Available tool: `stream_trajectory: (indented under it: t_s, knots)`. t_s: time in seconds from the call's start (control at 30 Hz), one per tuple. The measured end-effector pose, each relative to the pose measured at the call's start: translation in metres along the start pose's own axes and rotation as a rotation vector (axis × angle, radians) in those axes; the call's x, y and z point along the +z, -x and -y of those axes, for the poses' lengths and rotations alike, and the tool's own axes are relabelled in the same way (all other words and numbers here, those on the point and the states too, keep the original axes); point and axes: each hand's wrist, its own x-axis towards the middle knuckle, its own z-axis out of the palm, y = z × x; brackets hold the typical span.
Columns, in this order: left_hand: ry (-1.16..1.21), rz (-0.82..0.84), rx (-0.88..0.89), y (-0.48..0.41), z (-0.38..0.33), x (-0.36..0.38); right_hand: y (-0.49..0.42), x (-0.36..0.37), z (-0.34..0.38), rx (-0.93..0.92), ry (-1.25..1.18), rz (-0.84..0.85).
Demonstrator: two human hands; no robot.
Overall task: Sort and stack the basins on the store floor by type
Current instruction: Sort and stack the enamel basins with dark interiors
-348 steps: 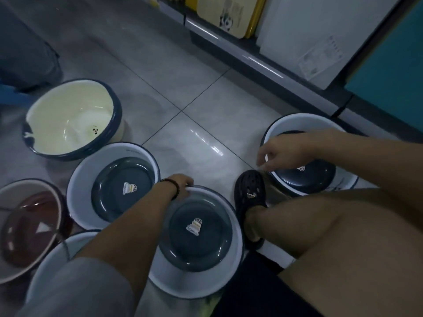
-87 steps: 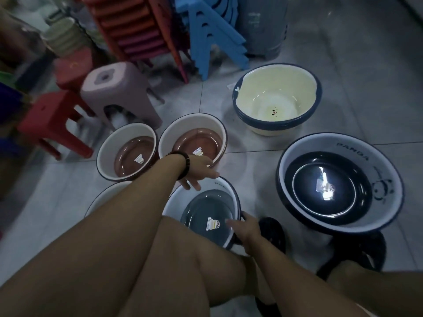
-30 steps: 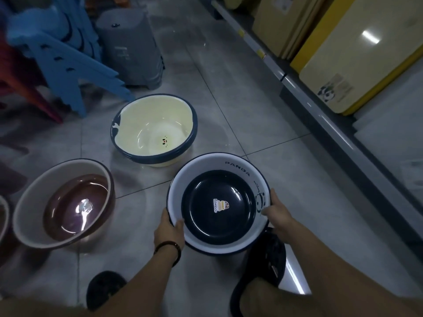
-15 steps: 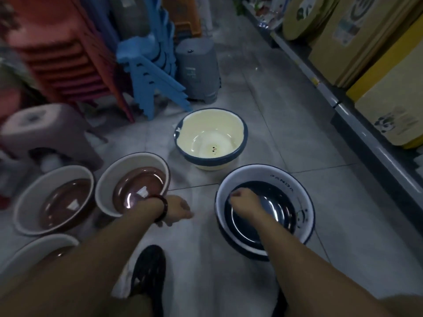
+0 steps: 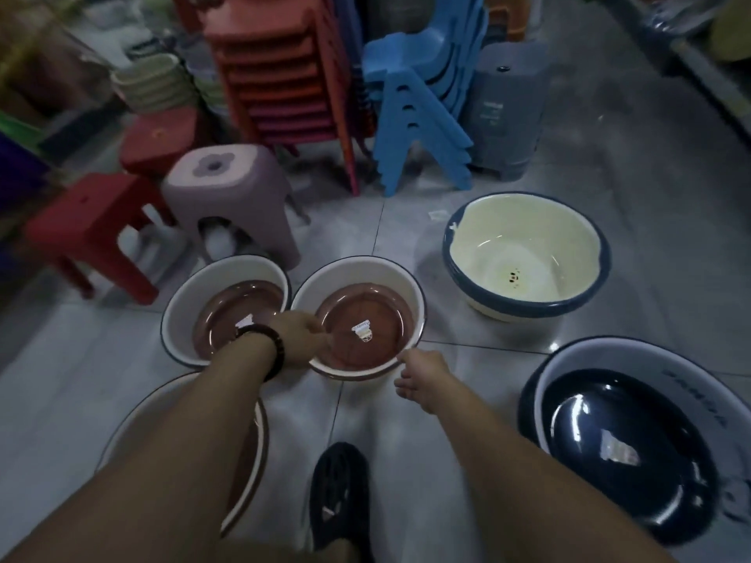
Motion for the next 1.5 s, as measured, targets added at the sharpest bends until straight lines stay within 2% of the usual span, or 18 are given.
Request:
stream_trajectory:
  t_s: [0.07, 0.2, 0.3, 0.37, 0.43, 0.53, 0.67, 0.9, 0.97, 1.03, 1.17, 1.23, 1.37, 1.43, 1.5]
  knots:
    - [-0.026, 0.044, -0.028, -0.015, 0.004, 0.002, -0.022, 0.016, -0.001, 0.045, -0.042, 0.014]
    - [-0.031, 0.243, -0.134, -0.030, -0.004, 0.008, -0.053, 0.036, -0.002, 0.120, -0.177, -0.007]
    - [-0.105, 0.185, -0.088, -0.032, -0.012, 0.003, -0.095, 0.048, -0.018, 0.094, -0.283, -0.048]
    - [-0.088, 0.143, -0.067, -0.033, -0.013, -0.004, -0.105, 0.053, -0.022, 0.068, -0.389, -0.034]
    - [-0.070, 0.092, -0.056, -0.034, -0.012, -0.009, -0.091, 0.053, -0.015, 0.039, -0.457, -0.099]
    - [-0.061, 0.038, -0.038, -0.031, -0.014, -0.009, -0.074, 0.038, -0.009, -0.004, -0.413, -0.239]
    - [-0.017, 0.014, -0.037, -0.023, -0.010, -0.008, -0.030, 0.007, 0.004, -0.165, -0.263, -0.363]
    - [0.052, -0.188, -0.181, -0.002, -0.016, 0.006, 0.055, -0.107, 0.035, -0.443, 0.044, -0.392]
    - [0.095, -0.222, -0.146, 0.003, -0.029, 0.015, 0.080, -0.150, 0.045, -0.456, 0.078, -0.422]
    - [0.124, -0.233, -0.024, 0.003, -0.048, 0.026, 0.108, -0.194, 0.049, -0.480, 0.088, -0.426]
    - [0.262, -0.142, 0.243, 0.027, -0.114, 0.053, 0.159, -0.285, 0.043, -0.557, 0.150, -0.604]
    - [0.370, -0.072, 0.308, 0.053, -0.153, 0.069, 0.174, -0.327, 0.033, -0.572, 0.116, -0.688]
    - [0.304, -0.002, 0.367, 0.080, -0.209, 0.122, 0.188, -0.381, -0.009, -0.587, -0.082, -0.850]
    - [0.255, 0.041, 0.323, 0.080, -0.224, 0.152, 0.188, -0.394, -0.032, -0.611, -0.098, -0.940]
    - [0.242, 0.067, 0.273, 0.077, -0.238, 0.179, 0.179, -0.407, -0.054, -0.562, -0.097, -0.935]
